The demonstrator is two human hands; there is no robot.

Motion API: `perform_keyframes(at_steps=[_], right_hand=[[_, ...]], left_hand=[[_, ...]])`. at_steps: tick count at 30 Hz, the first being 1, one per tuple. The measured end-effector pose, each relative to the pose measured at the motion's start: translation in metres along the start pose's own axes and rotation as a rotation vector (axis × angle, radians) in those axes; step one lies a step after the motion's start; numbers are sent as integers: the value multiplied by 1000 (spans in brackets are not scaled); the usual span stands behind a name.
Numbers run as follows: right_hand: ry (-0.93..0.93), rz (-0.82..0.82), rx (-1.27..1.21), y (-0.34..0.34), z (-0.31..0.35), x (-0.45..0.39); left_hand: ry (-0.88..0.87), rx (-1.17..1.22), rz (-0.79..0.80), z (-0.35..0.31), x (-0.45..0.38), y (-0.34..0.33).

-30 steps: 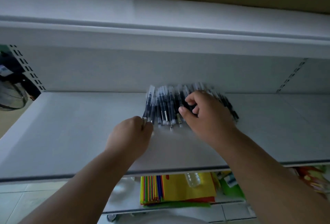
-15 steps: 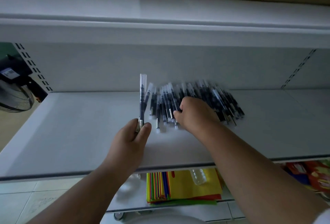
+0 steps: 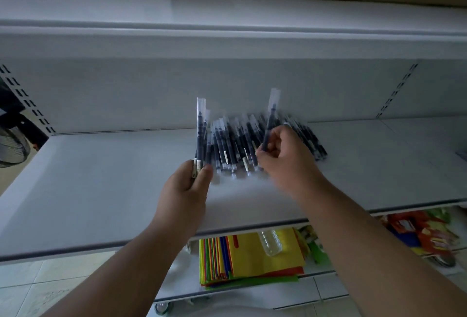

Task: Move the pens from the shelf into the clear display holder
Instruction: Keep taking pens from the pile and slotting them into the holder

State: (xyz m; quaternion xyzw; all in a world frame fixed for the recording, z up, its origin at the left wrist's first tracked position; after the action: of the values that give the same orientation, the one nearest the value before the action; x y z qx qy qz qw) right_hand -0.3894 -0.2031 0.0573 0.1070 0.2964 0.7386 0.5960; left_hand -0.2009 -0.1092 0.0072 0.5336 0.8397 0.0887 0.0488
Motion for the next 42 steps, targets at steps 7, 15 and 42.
perform_keyframes(at_steps=[7,15,42], right_hand=[[127,-161,-171,84,-6,36],[111,-406,-64,237,-73,99],[4,-631,150,553,-289,67]], left_hand=[[-49,-45,45,-21,7,-64],[-122,-121,135,-60,51,-217],[-110,-7,231,-139,60,-574]])
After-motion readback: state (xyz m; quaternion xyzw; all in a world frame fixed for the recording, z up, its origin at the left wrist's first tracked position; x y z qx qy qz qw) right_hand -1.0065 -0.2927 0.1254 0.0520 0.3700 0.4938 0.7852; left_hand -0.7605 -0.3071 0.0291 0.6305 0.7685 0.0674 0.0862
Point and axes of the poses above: each hand's wrist, its own x-axis away from the middle knuckle, its own y-axis out of the back of the hand, z = x × y, the point moved 9 cm from there along -x, towards the middle knuckle, and after that the axes turned 4 degrees about y, right-handed, at the moved point
